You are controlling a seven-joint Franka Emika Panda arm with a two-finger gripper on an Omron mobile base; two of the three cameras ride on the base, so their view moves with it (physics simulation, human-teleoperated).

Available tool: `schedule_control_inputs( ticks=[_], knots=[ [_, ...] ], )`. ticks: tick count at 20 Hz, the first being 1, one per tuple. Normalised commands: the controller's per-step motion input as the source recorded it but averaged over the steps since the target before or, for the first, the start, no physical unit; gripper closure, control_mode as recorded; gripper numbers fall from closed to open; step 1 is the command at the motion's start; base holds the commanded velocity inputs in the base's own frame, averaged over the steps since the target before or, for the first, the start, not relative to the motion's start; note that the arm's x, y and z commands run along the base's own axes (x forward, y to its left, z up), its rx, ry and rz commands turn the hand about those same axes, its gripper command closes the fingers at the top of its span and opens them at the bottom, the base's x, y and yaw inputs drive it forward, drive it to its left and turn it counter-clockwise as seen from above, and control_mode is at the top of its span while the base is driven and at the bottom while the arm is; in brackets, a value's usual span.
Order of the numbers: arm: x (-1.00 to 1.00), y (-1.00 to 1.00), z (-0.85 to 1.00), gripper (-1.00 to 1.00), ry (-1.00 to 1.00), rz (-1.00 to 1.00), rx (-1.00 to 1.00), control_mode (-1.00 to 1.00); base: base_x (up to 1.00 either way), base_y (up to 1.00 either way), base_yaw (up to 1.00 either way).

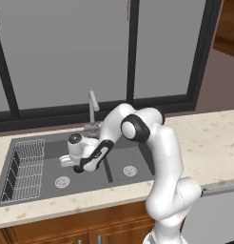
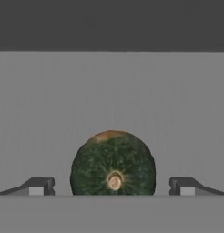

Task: Turn on the sink faucet. Then move the squash from the counter to the sink. Turn off the sink. Move the vegetable from the sink to the pot next to the stove. Finally move the pot to the front right burner.

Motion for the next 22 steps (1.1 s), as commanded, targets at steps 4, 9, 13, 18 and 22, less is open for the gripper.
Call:
schedule_control_inputs(
  ticks=[4, 9, 13, 18, 22],
  knots=[
    [0.04, 0.00, -0.15, -1.00, 0.04, 0.00, -0.02, -1.00, 0.00, 0.00, 0.00],
    [0.00, 0.00, -0.12, -1.00, 0.04, 0.00, 0.00, -1.00, 0.00, 0.00, 0.00],
    [0.01, 0.00, -0.09, -1.00, 0.03, 0.00, 0.00, -1.00, 0.00, 0.00, 0.00],
    [0.03, 0.00, -0.10, -1.00, 0.02, 0.00, 0.00, -1.00, 0.00, 0.00, 0.00],
    [0.02, 0.00, -0.14, -1.00, 0.01, 0.00, 0.00, -1.00, 0.00, 0.00, 0.00]
  ],
)
